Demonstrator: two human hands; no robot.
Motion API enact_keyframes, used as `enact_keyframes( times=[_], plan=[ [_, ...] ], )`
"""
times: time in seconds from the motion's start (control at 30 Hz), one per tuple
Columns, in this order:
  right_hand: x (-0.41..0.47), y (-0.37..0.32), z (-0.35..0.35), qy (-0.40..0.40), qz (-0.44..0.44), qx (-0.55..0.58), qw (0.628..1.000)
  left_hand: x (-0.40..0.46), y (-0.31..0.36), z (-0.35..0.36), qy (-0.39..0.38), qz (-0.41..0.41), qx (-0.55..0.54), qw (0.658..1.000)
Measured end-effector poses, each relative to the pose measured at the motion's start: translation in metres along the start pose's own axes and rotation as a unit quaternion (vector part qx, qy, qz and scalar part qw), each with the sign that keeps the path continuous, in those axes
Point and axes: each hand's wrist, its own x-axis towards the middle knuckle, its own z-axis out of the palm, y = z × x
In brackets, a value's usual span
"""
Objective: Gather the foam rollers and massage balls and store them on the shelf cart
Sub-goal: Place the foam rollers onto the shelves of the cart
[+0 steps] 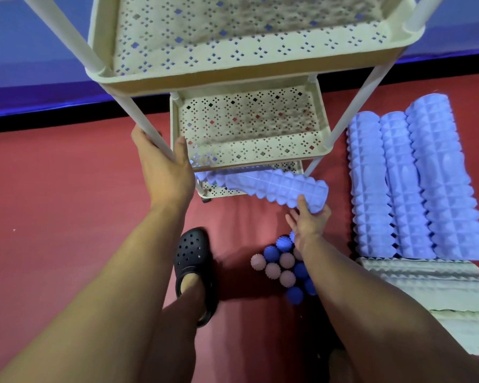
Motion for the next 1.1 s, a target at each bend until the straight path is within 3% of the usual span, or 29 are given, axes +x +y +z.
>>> enact_keyframes(
  times=[0.33, 0.47, 0.6, 0.87, 1.03, 1.1],
  plan=[
    [-0.006, 0.022, 0.025, 0.096, -0.089, -0.040, 0.991, 0.004, -0.006, 0.003, 0.001, 0.004, 0.018, 1.000],
    [-0.015, 0.023, 0.029, 0.096, -0.108, -0.073, 0.987, 0.003, -0.006, 0.002, -0.003, 0.005, 0.013, 1.000],
    [-0.020, 0.026, 0.036, 0.073, -0.136, -0.169, 0.974, 0.004, -0.008, 0.000, -0.015, 0.009, 0.012, 1.000],
    [0.015, 0.003, 0.040, 0.034, -0.108, -0.349, 0.930, 0.003, -0.023, -0.002, -0.024, 0.023, 0.008, 0.999],
    [0.017, -0.020, 0.023, -0.092, -0.090, -0.414, 0.901, 0.001, -0.068, 0.001, -0.091, -0.007, 0.050, 0.995],
    [0.023, -0.032, 0.012, -0.150, -0.062, -0.441, 0.883, 0.005, -0.098, -0.003, -0.127, -0.065, 0.103, 0.984]
  ],
)
